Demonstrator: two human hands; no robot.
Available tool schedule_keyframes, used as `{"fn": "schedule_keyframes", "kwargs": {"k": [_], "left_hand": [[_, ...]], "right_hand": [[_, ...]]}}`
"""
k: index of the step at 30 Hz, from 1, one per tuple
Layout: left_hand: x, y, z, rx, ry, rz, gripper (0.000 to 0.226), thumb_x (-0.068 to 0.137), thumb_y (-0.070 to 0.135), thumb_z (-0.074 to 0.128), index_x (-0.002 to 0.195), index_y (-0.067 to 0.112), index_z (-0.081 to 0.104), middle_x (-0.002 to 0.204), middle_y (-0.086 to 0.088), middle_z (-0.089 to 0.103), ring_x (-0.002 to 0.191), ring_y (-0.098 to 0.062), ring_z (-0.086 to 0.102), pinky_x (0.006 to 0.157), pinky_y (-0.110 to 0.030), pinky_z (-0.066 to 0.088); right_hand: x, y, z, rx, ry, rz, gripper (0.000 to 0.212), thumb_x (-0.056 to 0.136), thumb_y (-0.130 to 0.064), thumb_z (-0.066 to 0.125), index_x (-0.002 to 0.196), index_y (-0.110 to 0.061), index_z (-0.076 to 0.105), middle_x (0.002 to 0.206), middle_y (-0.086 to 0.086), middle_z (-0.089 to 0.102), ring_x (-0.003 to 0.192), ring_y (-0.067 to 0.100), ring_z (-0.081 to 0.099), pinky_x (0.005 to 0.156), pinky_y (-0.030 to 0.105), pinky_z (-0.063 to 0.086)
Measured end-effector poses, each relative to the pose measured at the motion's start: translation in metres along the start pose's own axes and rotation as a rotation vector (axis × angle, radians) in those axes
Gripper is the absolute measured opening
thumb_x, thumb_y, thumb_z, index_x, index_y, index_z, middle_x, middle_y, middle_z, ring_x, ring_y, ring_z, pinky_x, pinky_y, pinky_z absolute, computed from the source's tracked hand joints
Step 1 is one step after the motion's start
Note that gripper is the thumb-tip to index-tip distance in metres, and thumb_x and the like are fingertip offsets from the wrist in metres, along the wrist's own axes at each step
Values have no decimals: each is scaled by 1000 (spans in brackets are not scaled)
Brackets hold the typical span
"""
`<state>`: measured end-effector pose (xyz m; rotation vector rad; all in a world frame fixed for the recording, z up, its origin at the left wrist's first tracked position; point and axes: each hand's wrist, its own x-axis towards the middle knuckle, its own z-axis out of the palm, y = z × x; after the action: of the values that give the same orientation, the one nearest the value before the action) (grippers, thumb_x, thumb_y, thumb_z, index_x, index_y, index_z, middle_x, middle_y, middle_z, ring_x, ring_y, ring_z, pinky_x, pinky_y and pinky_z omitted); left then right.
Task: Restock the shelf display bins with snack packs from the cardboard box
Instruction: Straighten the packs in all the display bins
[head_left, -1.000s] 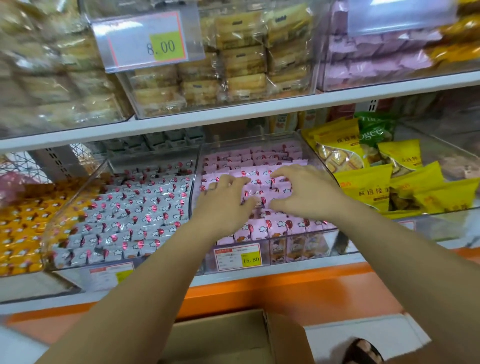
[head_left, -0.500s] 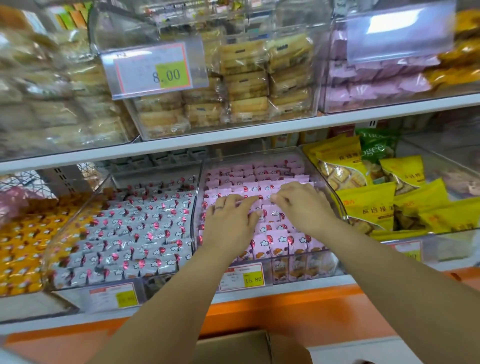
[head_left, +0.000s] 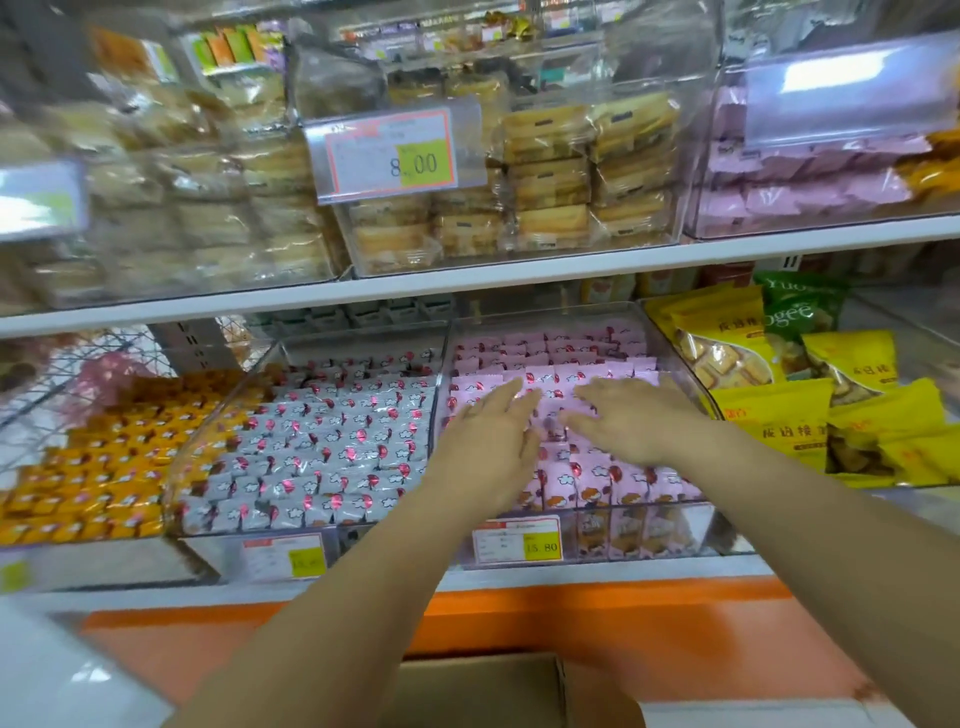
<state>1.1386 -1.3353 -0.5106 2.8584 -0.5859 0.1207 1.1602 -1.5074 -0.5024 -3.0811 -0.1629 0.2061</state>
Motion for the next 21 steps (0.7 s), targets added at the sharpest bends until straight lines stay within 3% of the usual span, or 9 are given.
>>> {"fn": "schedule_keyframes", "kwargs": {"k": [2, 4, 6, 9, 12, 15, 17, 19, 21], "left_hand": [[-24, -11, -15, -84, 188, 40, 42, 102, 24, 36, 144, 24, 40, 152, 5, 34, 131, -18, 42, 105, -33, 37], [-49, -27, -26, -119, 327, 5, 36, 101, 19, 38, 134, 23, 53, 140, 5, 47, 119, -16, 50, 92, -28, 41], [-70, -49, -32, -133, 368, -84, 33, 101, 18, 39, 129, 23, 57, 135, 4, 52, 116, -16, 52, 88, -28, 41], [-88, -87, -34, -61, 270, -203, 36, 101, 24, 40, 135, 25, 52, 141, 2, 48, 127, -19, 45, 102, -33, 38], [-101, -125, -30, 82, 24, -324, 47, 101, 43, 33, 148, 35, 29, 157, 2, 24, 145, -23, 19, 116, -48, 19], [-107, -152, -21, 108, -177, -371, 55, 101, 52, 21, 151, 39, 5, 162, 4, -2, 148, -24, -4, 118, -52, 2], [-103, -160, -19, 104, -222, -347, 54, 101, 52, 16, 151, 40, -2, 161, 4, -10, 148, -24, -9, 117, -53, -3], [-97, -164, -24, 102, -240, -316, 53, 102, 50, 16, 152, 39, 0, 161, 3, -9, 148, -25, -8, 116, -54, -4], [-94, -167, -31, 96, -189, -275, 50, 103, 47, 21, 151, 35, 15, 162, 2, 5, 148, -24, 8, 116, -52, 0]], "right_hand": [[0, -13, -7, 53, 146, -38, 54, 98, -54, 25, 146, -30, 31, 149, 2, 40, 139, 25, 32, 117, 53, 5], [-9, -40, -12, 115, 222, -143, 47, 100, -48, 32, 143, -30, 38, 145, 4, 46, 136, 25, 36, 116, 51, 10], [-22, -72, -12, 143, 208, -279, 43, 100, -41, 37, 139, -25, 46, 143, 6, 47, 134, 26, 36, 115, 48, 17], [-36, -113, -9, 120, 160, -454, 43, 100, -38, 39, 139, -21, 46, 148, 1, 40, 139, 22, 29, 115, 48, 14], [-33, -144, -2, -45, 35, -550, 48, 102, -41, 29, 147, -23, 33, 154, -3, 30, 145, 19, 13, 116, 54, -2], [-19, -166, 6, -288, -53, -485, 57, 102, -47, 19, 150, -18, 23, 157, 0, 24, 147, 22, 10, 115, 55, -12], [-10, -179, 9, -417, -76, -423, 62, 101, -49, 13, 152, -15, 15, 158, 3, 20, 146, 23, 16, 113, 55, -17], [0, -187, 4, -445, -130, -383, 63, 100, -52, 10, 150, -15, 25, 155, 4, 28, 142, 22, 27, 113, 55, -16], [8, -187, -6, -287, -90, -351, 60, 100, -52, 17, 132, -13, 49, 139, 5, 50, 129, 23, 44, 118, 51, -3]]}}
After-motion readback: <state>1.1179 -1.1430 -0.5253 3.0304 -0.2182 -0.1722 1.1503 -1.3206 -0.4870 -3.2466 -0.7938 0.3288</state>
